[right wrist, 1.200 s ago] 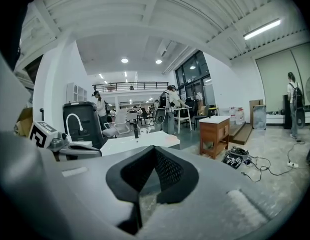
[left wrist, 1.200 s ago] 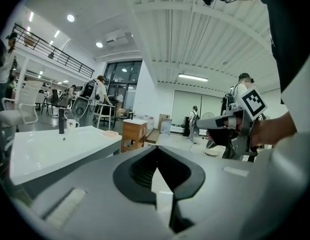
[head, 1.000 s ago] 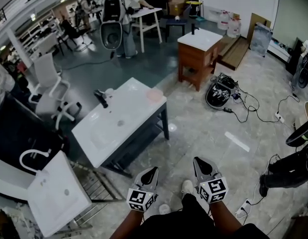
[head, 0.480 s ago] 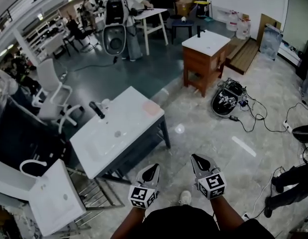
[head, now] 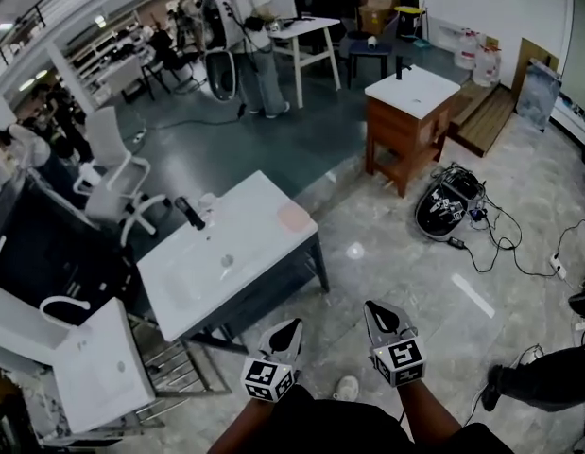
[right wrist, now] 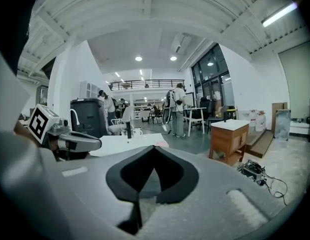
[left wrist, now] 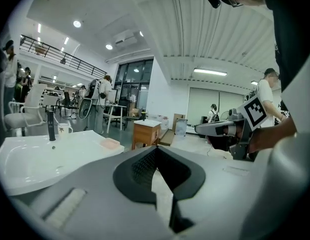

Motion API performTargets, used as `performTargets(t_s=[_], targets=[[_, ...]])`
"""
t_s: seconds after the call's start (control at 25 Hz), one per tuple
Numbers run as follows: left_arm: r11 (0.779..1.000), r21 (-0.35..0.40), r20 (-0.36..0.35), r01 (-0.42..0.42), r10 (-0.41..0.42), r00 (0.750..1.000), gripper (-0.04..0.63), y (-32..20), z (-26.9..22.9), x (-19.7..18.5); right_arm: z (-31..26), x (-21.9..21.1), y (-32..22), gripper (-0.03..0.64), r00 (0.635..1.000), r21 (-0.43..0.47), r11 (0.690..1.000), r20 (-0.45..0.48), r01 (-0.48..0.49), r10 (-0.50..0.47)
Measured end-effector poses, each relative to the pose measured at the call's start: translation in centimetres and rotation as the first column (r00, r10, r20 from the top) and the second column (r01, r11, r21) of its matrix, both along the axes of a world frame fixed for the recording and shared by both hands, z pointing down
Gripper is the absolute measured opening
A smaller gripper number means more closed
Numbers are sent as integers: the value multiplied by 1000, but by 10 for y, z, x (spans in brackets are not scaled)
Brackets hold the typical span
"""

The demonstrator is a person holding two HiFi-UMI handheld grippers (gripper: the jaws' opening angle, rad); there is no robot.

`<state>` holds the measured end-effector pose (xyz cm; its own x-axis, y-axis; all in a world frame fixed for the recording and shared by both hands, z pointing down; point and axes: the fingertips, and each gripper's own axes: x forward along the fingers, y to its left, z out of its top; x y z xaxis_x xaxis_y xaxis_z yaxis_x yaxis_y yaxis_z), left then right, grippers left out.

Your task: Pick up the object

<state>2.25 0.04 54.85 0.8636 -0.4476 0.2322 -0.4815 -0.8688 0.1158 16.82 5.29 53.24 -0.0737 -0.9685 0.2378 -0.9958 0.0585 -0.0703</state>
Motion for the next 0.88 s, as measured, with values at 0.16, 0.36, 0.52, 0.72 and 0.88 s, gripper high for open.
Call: performTargets(t_s=[0.16,0.36,0.52,0.72,0.88], targets=[[999,-8,-7,41,-41,999,18,-20,0,-4,-4,-4,-21,3,1000,-5,1000,-9,30,-30],[998,-14,-16,64,-65,998,18,-45,4,-2,-10,2,-55,3,1000,34,999,-12,22,-21],[997,-17,-19,72,-73,997,18,-79,6,-3,-20,-5,-96,3,999,52,998,1,45,-45],[997,2,-44,77,-77,996,18,-129,-5,-4,-30,-12,-147,3,996,39,997,-50,73,-71],[995,24,-50,96,-95,994,18,-170,-12,-15,-39,-20,-186,3,996,55,996,-45,73,-71]])
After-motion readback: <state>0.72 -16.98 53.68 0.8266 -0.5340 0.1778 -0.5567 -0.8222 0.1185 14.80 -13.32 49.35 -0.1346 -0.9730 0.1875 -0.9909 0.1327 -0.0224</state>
